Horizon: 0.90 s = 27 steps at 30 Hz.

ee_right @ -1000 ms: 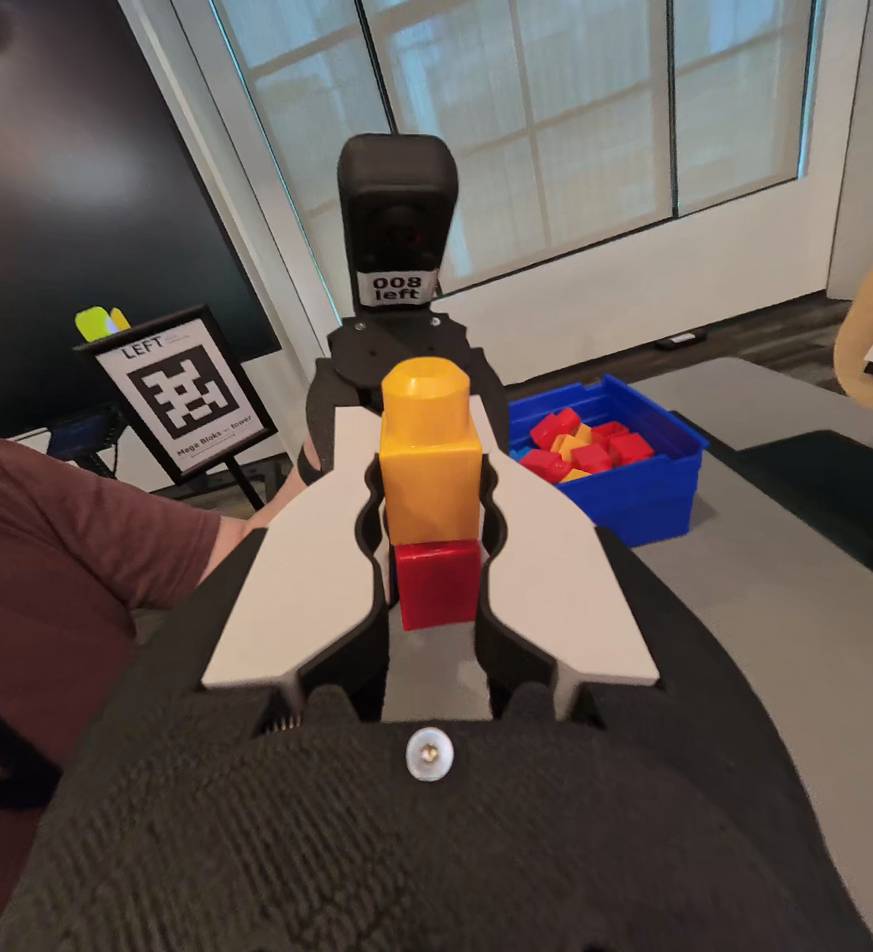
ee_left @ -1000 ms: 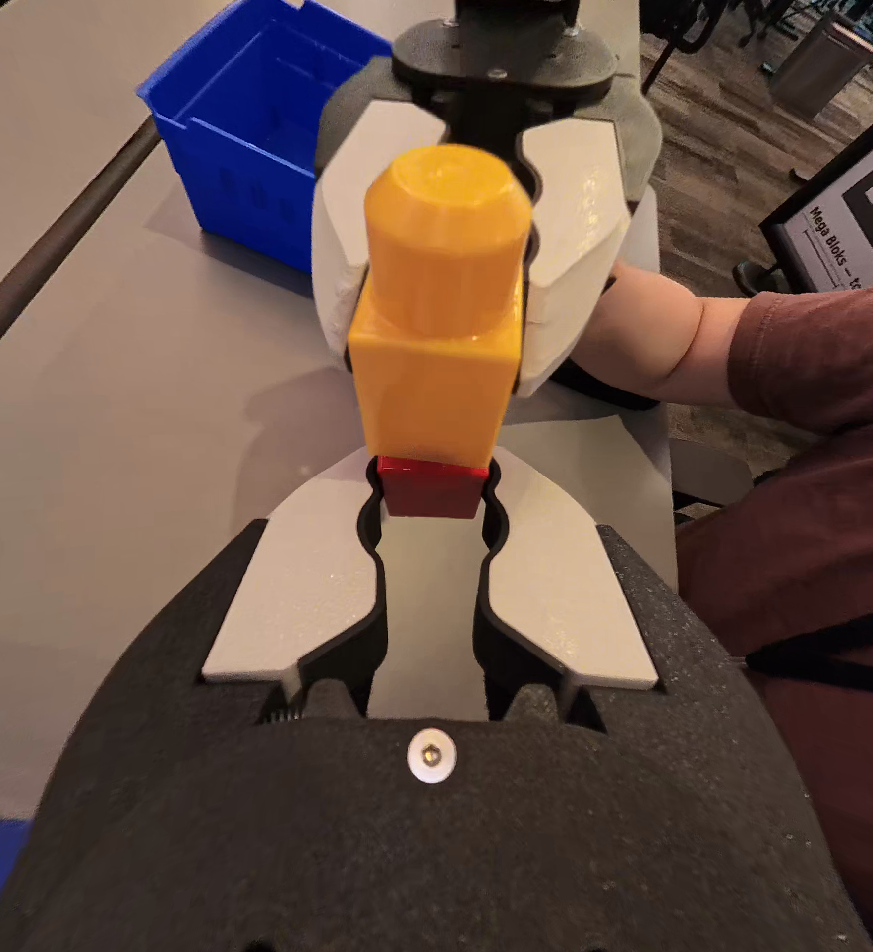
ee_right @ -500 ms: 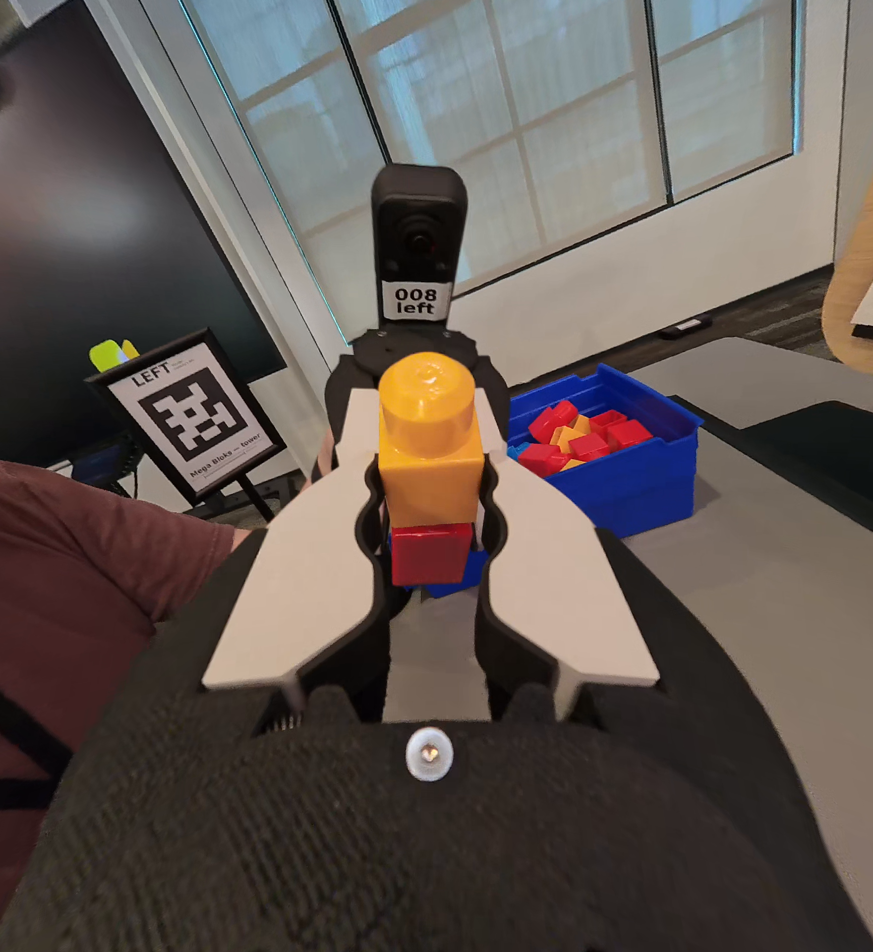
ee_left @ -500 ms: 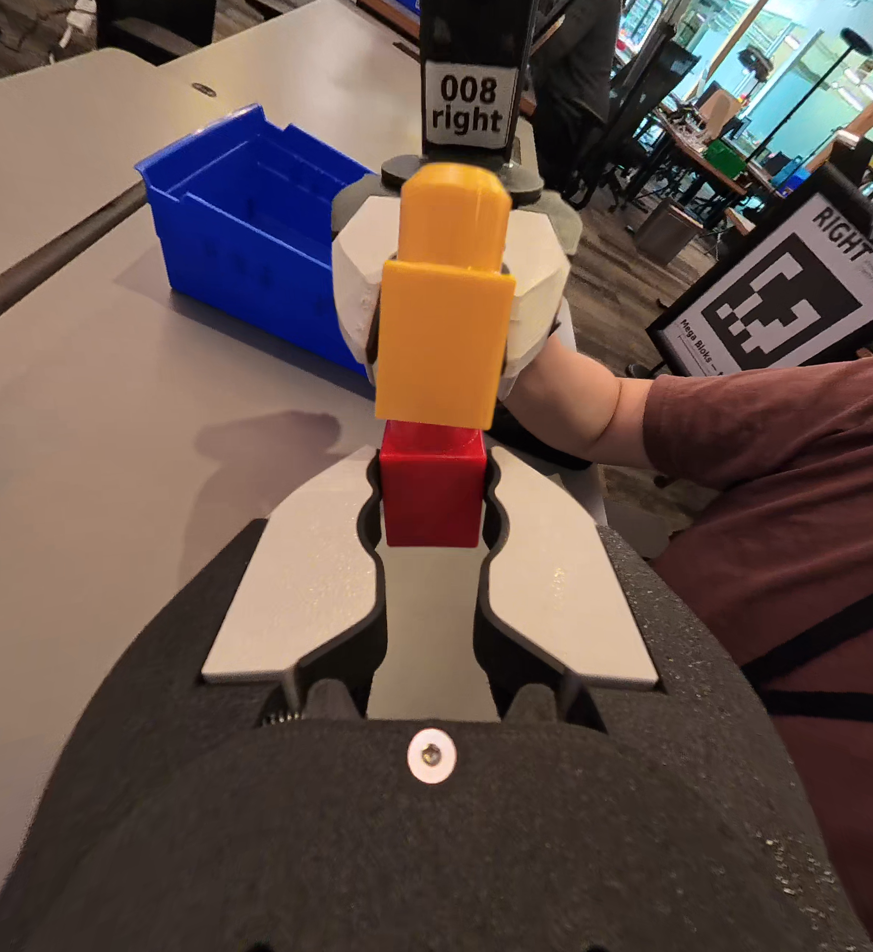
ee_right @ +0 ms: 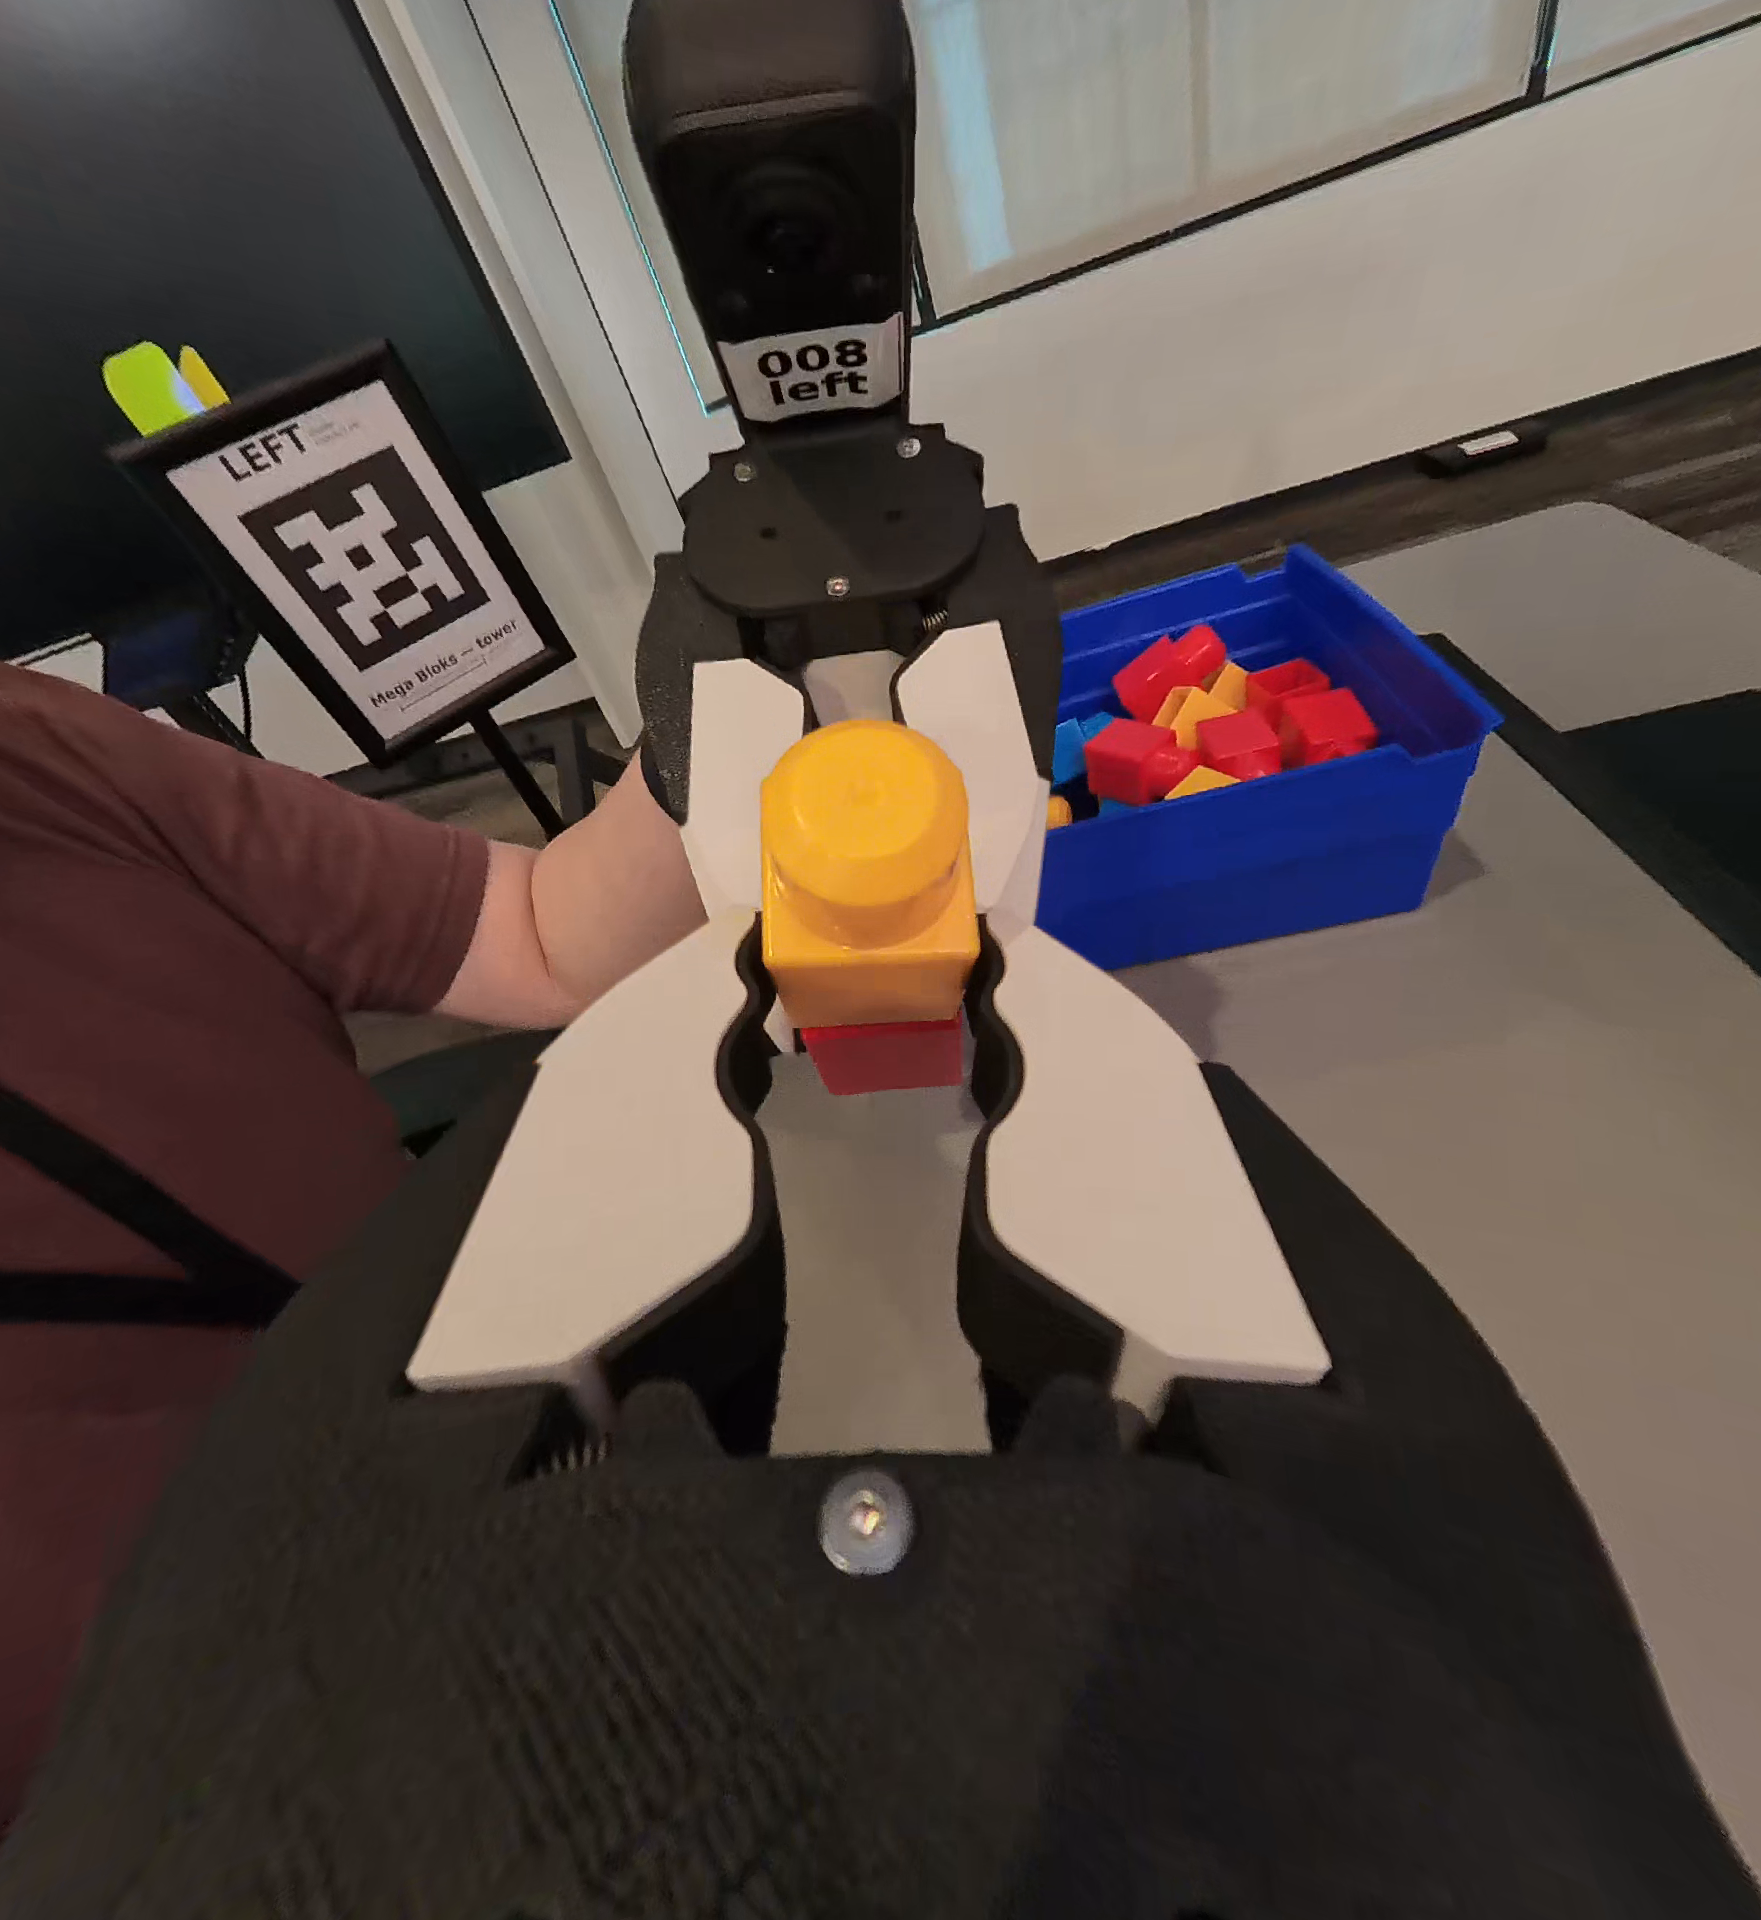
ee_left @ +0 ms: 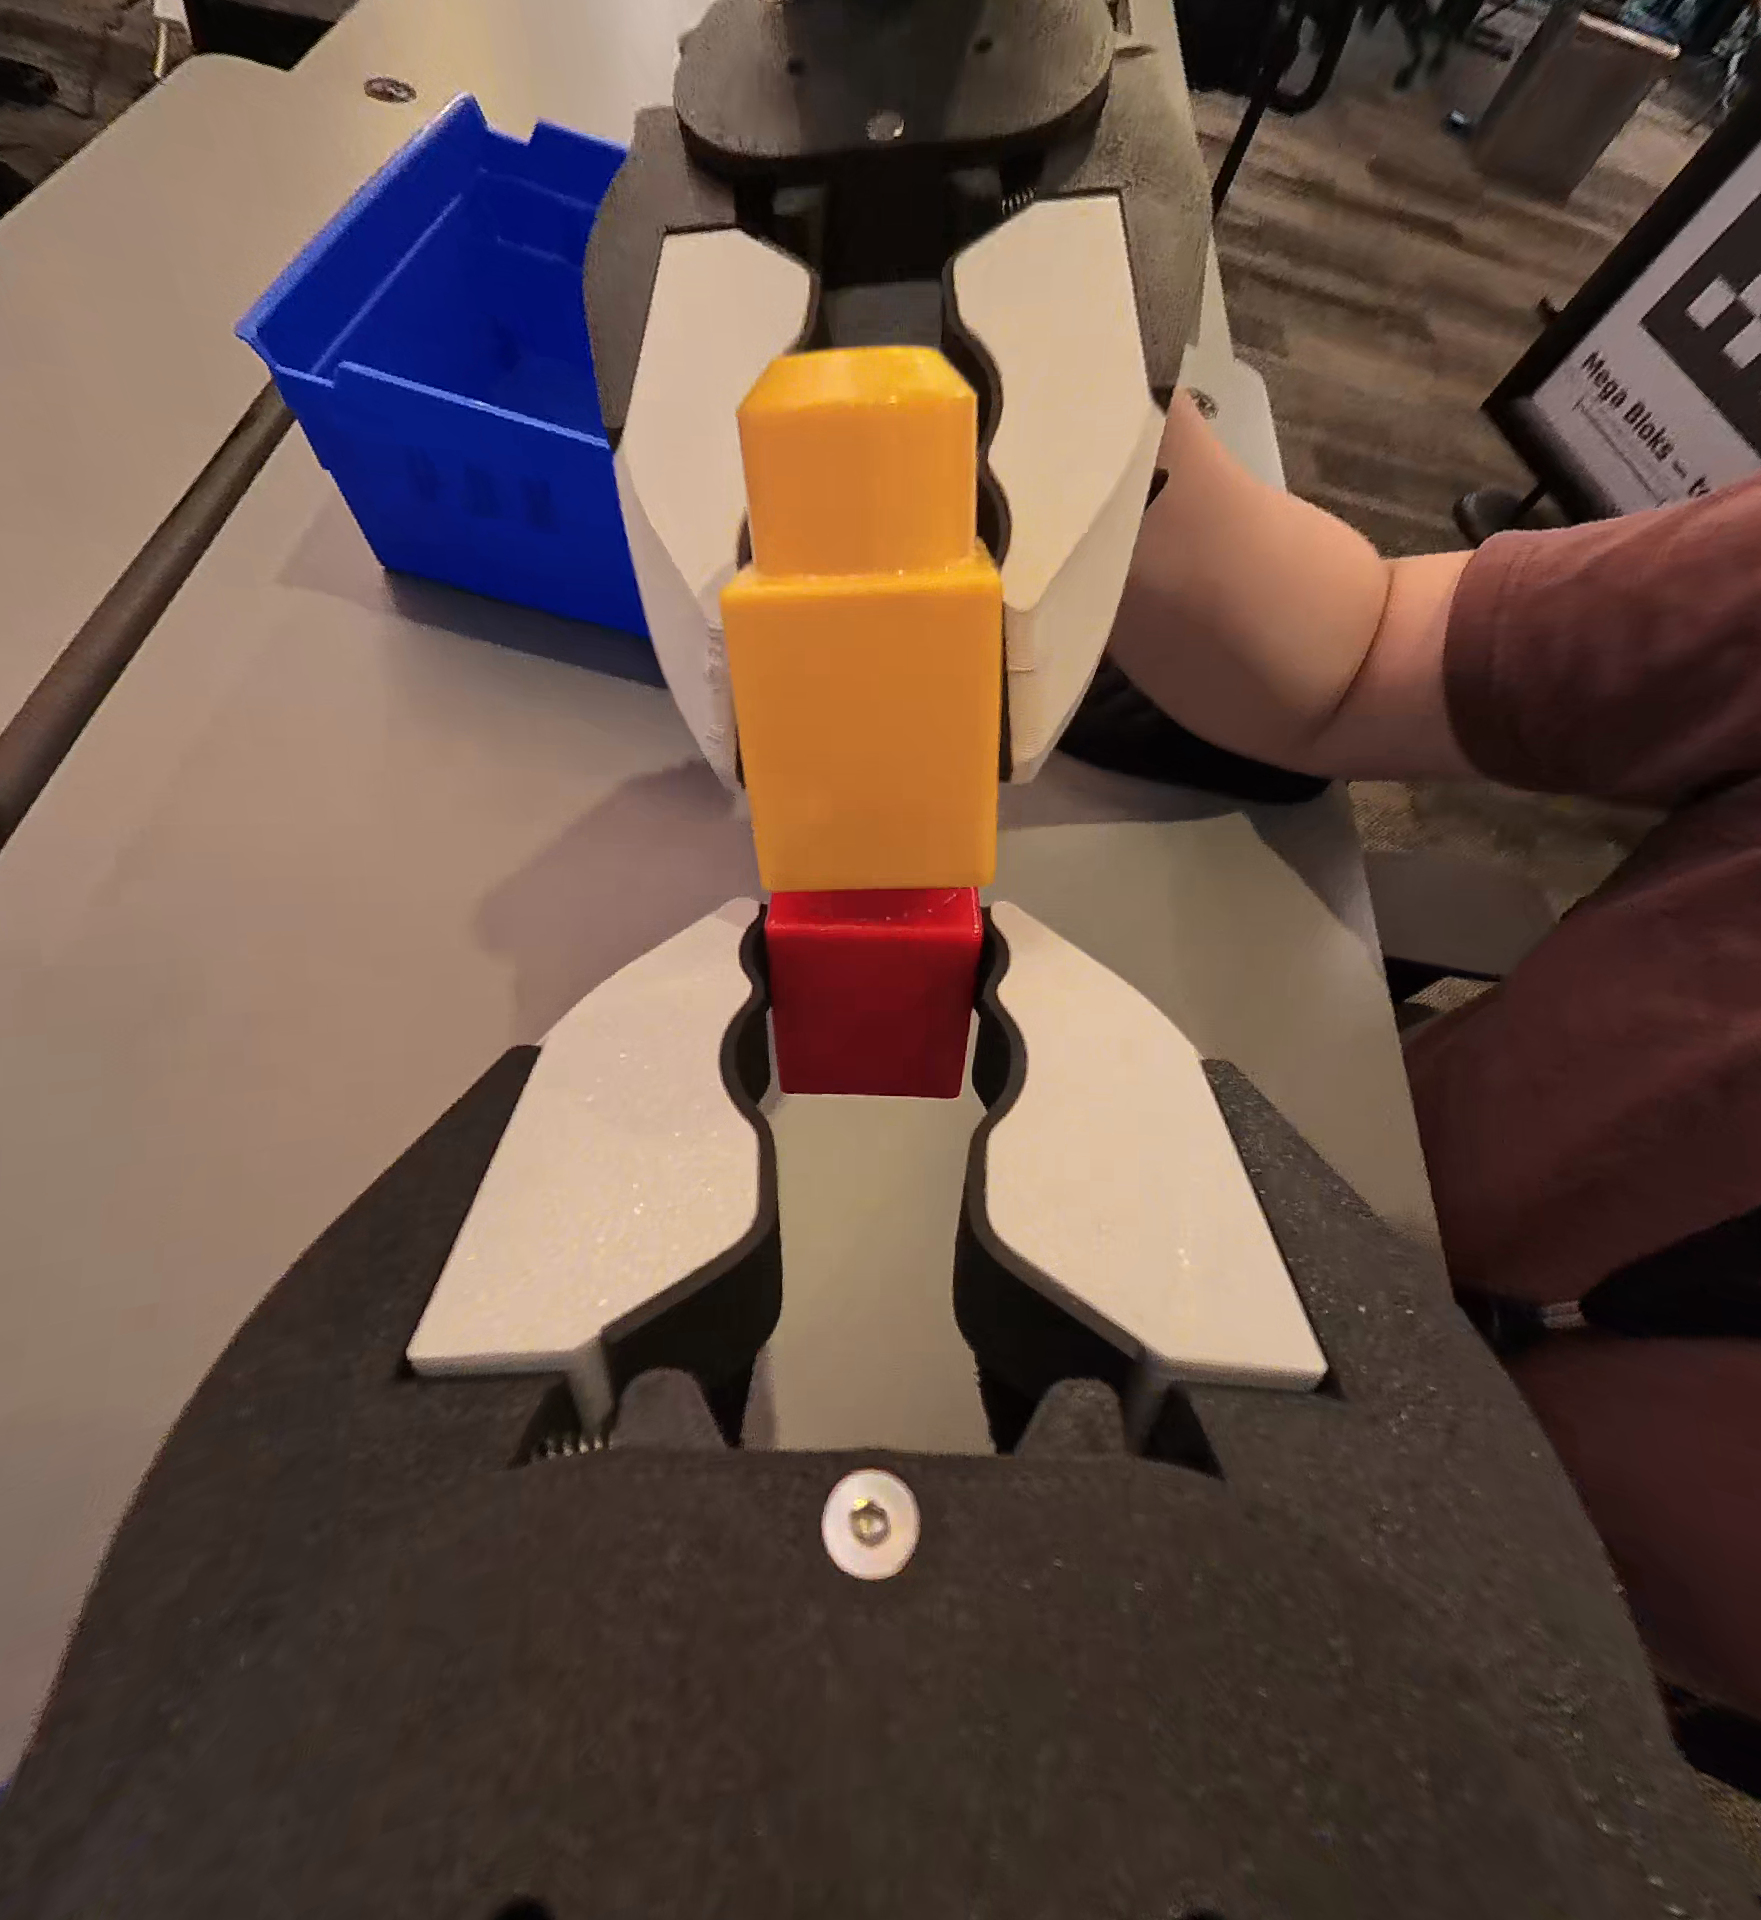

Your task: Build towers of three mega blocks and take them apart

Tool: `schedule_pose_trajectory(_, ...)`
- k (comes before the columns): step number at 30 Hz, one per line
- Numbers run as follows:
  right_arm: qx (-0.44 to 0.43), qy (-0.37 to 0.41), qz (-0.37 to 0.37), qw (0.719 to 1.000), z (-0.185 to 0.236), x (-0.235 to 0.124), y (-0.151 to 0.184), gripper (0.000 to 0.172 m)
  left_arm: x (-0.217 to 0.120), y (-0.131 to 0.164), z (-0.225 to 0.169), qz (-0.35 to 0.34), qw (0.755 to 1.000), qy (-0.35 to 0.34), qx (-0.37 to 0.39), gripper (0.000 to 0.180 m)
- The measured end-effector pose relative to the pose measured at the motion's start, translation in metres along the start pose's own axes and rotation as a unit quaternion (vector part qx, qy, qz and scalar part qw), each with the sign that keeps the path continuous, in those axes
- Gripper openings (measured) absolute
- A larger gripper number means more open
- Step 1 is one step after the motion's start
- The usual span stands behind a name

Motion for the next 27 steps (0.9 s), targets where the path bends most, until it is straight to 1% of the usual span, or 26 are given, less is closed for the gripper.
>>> schedule_pose_trajectory(4, 0.001, -0.004, -0.066, 0.998, -0.004, 0.0, -0.01, 0.037, -0.005, -0.009, 0.002, -0.034, 0.998, 0.013, -0.042, 0.036)
schedule_pose_trajectory(6, 0.002, 0.005, -0.091, 0.996, -0.007, 0.002, -0.013, 0.048, -0.007, -0.01, 0.002, -0.04, 0.998, 0.015, -0.044, 0.036)
schedule_pose_trajectory(8, 0.005, -0.003, -0.115, 0.993, -0.007, 0.004, -0.015, 0.046, -0.008, -0.01, 0.003, -0.039, 0.998, 0.01, -0.045, 0.036)
schedule_pose_trajectory(9, 0.008, -0.015, -0.128, 0.992, -0.006, 0.005, -0.016, 0.039, -0.008, -0.01, 0.004, -0.04, 0.998, 0.008, -0.045, 0.036)
schedule_pose_trajectory(10, 0.015, -0.022, -0.134, 0.991, -0.006, 0.006, -0.016, 0.037, -0.009, -0.01, 0.004, -0.041, 0.998, 0.009, -0.046, 0.035)
schedule_pose_trajectory(12, 0.025, -0.021, -0.115, 0.993, -0.008, 0.006, -0.012, 0.037, -0.009, -0.009, 0.005, -0.033, 0.998, 0.002, -0.045, 0.036)
schedule_pose_trajectory(15, 0.024, -0.02, -0.061, 0.998, -0.005, 0.005, -0.005, 0.037, -0.007, -0.006, 0.002, -0.017, 0.999, 0.008, -0.039, 0.035)
schedule_pose_trajectory(17, 0.02, -0.02, -0.029, 0.999, -0.002, 0.004, -0.002, 0.037, -0.005, -0.005, -0.001, -0.009, 0.999, 0.013, -0.035, 0.035)
schedule_pose_trajectory(20, 0.009, -0.009, 0.024, 1.0, -0.001, 0.006, 0.007, 0.037, 0.0, 0.001, -0.003, 0.021, 1.0, 0.007, -0.021, 0.035)
schedule_pose_trajectory(22, -0.001, 0.001, 0.058, 0.998, -0.001, 0.007, 0.013, 0.037, 0.001, 0.004, -0.003, 0.032, 0.999, 0.011, -0.027, 0.035)
schedule_pose_trajectory(25, -0.005, -0.014, 0.076, 0.997, 0.003, 0.007, 0.017, 0.037, 0.0, 0.002, -0.007, 0.021, 0.998, 0.041, -0.033, 0.035)
schedule_pose_trajectory(27, -0.003, -0.014, 0.074, 0.997, 0.002, 0.008, 0.018, 0.037, 0.0, 0.003, -0.006, 0.022, 0.999, 0.037, -0.026, 0.035)
Point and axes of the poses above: each gripper's, where its closed fingertips meet, x out along the fingers, y out of its underside, z = x × y across the jaws, the point moved 4 cm from there along -x, back along the fingers, and after that the axes turned 12 degrees about -y, right-handed, at the moved point
